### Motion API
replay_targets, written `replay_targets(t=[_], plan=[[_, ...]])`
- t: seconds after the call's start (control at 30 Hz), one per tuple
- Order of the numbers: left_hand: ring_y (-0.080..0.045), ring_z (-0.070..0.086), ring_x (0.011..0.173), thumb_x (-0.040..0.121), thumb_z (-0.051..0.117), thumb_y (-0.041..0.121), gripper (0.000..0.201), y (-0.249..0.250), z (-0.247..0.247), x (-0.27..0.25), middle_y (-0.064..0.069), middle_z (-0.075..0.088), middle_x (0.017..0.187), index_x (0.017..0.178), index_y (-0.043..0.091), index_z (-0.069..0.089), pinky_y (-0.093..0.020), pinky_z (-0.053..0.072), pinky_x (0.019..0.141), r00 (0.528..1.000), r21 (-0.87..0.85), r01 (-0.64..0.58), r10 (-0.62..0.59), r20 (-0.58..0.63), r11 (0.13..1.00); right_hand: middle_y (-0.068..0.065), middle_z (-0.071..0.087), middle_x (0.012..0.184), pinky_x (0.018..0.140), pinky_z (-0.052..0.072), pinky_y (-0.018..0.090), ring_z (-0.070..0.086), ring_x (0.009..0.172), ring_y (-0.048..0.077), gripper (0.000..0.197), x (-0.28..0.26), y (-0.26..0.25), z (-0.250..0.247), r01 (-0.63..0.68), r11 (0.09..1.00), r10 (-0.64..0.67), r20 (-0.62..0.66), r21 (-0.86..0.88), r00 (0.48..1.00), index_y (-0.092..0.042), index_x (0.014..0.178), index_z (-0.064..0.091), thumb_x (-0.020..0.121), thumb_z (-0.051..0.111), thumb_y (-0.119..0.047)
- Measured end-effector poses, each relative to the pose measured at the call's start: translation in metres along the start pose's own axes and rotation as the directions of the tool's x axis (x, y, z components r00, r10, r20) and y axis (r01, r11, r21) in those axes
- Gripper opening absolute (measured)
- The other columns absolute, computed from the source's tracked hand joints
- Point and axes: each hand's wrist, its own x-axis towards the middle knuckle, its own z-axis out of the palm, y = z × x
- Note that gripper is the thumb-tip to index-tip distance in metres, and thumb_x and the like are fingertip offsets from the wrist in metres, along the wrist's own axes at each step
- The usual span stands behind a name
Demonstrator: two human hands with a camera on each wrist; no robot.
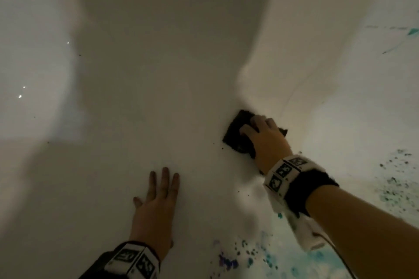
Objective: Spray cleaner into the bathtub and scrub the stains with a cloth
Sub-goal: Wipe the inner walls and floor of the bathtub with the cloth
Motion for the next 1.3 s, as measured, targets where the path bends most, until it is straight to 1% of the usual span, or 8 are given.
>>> replay_targets(t=[0.2, 0.33, 0.47, 0.63, 0.77, 1.0, 1.17, 1.3], plan=[[-0.033, -0.025, 0.139, 0.079, 0.071, 0.022, 0.12, 0.0, 0.0, -0.003, -0.005, -0.044, 0.142, 0.138, 0.008, -0.032, -0.055, 0.017, 0.111, 1.0, -0.013, 0.011, -0.011, -0.002, 1.0, 0.013, 0.047, 0.131, 0.079, 0.053, 0.041, 0.049, 0.108, 0.035, 0.052, -0.047, -0.036, 0.001, 0.348, 0.934, -0.357, 0.281, 0.084, 0.891, -0.016, 0.115, 0.06, 0.066, 0.076, -0.006], [-0.033, -0.025, 0.139, 0.08, 0.071, 0.021, 0.118, 0.002, -0.001, -0.004, -0.002, -0.046, 0.137, 0.126, 0.005, -0.037, -0.054, 0.017, 0.112, 0.999, -0.04, 0.017, -0.019, -0.038, 0.999, 0.004, 0.057, 0.09, 0.049, 0.049, 0.025, 0.059, 0.066, 0.014, 0.014, -0.025, -0.025, -0.044, 0.156, 0.918, -0.073, -0.232, 0.364, 0.97, -0.035, 0.087, 0.055, 0.085, 0.065, -0.025], [-0.032, -0.027, 0.138, 0.08, 0.071, 0.018, 0.118, 0.002, 0.001, -0.006, 0.0, -0.048, 0.126, 0.121, 0.009, -0.039, -0.055, 0.013, 0.113, 0.999, -0.069, 0.016, -0.019, -0.05, 0.998, 0.025, 0.053, 0.111, 0.061, 0.053, 0.043, 0.055, 0.096, 0.042, 0.03, 0.025, -0.006, -0.085, 0.125, 0.991, -0.083, -0.48, 0.056, 0.873, -0.011, 0.105, 0.062, 0.076, 0.064, -0.001], [-0.032, -0.026, 0.139, 0.079, 0.071, 0.019, 0.12, 0.0, 0.005, -0.004, -0.003, -0.048, 0.127, 0.124, 0.01, -0.04, -0.054, 0.013, 0.113, 0.997, -0.045, 0.008, -0.011, -0.081, 0.999, 0.012, 0.02, 0.148, 0.103, 0.037, 0.04, 0.03, 0.129, 0.036, 0.05, 0.021, -0.019, -0.02, 0.05, 0.997, -0.037, 0.222, -0.051, 0.974, -0.024, 0.138, 0.037, 0.091, 0.051, -0.017], [-0.033, -0.025, 0.139, 0.079, 0.073, 0.021, 0.121, -0.001, 0.005, -0.003, -0.006, -0.041, 0.145, 0.14, 0.015, -0.032, -0.055, 0.015, 0.112, 0.997, -0.016, 0.004, -0.005, -0.079, 1.0, 0.004, 0.029, 0.143, 0.1, 0.038, 0.038, 0.036, 0.119, 0.029, 0.045, -0.019, -0.046, 0.013, 0.063, 0.984, -0.089, 0.153, 0.169, 0.984, -0.024, 0.131, 0.045, 0.089, 0.053, -0.012], [-0.031, -0.023, 0.14, 0.074, 0.077, 0.019, 0.124, -0.001, 0.007, -0.002, -0.006, -0.035, 0.149, 0.144, 0.017, -0.026, -0.056, 0.015, 0.111, 0.995, -0.043, -0.01, 0.005, -0.102, 0.999, 0.005, 0.03, 0.143, 0.091, 0.044, 0.041, 0.032, 0.122, 0.03, 0.043, -0.104, -0.062, 0.02, 0.397, 0.895, -0.438, 0.561, 0.202, 0.703, -0.018, 0.126, 0.05, 0.086, 0.054, -0.004], [-0.03, -0.023, 0.14, 0.072, 0.079, 0.021, 0.127, -0.002, 0.006, -0.001, -0.005, -0.035, 0.149, 0.144, 0.018, -0.025, -0.057, 0.014, 0.111, 0.994, -0.058, -0.012, 0.006, -0.107, 0.998, 0.007, 0.048, 0.117, 0.076, 0.046, 0.032, 0.05, 0.095, 0.025, 0.021, -0.065, -0.023, -0.019, 0.003, 0.962, -0.038, 0.123, 0.271, 0.992, -0.019, 0.109, 0.058, 0.088, 0.055, -0.021], [-0.031, -0.022, 0.14, 0.071, 0.079, 0.021, 0.127, -0.002, 0.007, -0.001, -0.005, -0.034, 0.149, 0.144, 0.018, -0.024, -0.057, 0.015, 0.111, 0.995, -0.061, -0.017, 0.01, -0.103, 0.998, 0.015, 0.037, 0.127, 0.089, 0.04, 0.039, 0.043, 0.11, 0.036, 0.043, -0.036, 0.016, -0.018, -0.187, 0.981, 0.178, 0.149, 0.051, 0.973, -0.015, 0.121, 0.051, 0.08, 0.06, -0.009]])
